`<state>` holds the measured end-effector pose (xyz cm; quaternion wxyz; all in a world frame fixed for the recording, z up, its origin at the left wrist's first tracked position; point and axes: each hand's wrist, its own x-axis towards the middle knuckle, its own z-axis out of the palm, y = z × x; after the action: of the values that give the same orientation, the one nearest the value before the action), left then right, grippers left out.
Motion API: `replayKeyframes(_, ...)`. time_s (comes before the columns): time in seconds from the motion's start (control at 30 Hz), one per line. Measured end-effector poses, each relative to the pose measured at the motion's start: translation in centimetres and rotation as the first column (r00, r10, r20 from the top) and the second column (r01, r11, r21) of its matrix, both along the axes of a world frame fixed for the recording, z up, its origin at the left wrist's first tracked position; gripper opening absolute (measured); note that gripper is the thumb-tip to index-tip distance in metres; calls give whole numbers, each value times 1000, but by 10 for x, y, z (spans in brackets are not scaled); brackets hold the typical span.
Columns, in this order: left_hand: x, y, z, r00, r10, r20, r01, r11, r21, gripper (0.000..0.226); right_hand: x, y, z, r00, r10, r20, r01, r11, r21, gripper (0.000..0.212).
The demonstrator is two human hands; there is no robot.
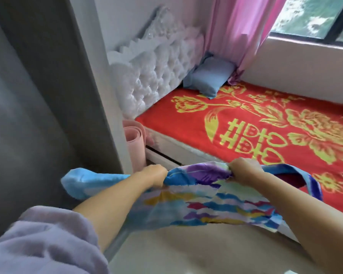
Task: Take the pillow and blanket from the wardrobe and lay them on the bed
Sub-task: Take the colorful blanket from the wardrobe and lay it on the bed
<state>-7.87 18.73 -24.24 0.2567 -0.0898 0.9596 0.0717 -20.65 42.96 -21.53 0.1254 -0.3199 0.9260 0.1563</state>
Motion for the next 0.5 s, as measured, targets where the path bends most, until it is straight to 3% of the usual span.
replayKeyframes(0.23,-83,68,40,991,-92,-93,93,996,9,29,-54,81,46,985,-156,-69,157,987,15,34)
replayKeyframes(0.5,-185,63,47,976,-167,-140,172,985,24,34,-146,78,68,975,-177,-134,186,981,53,30)
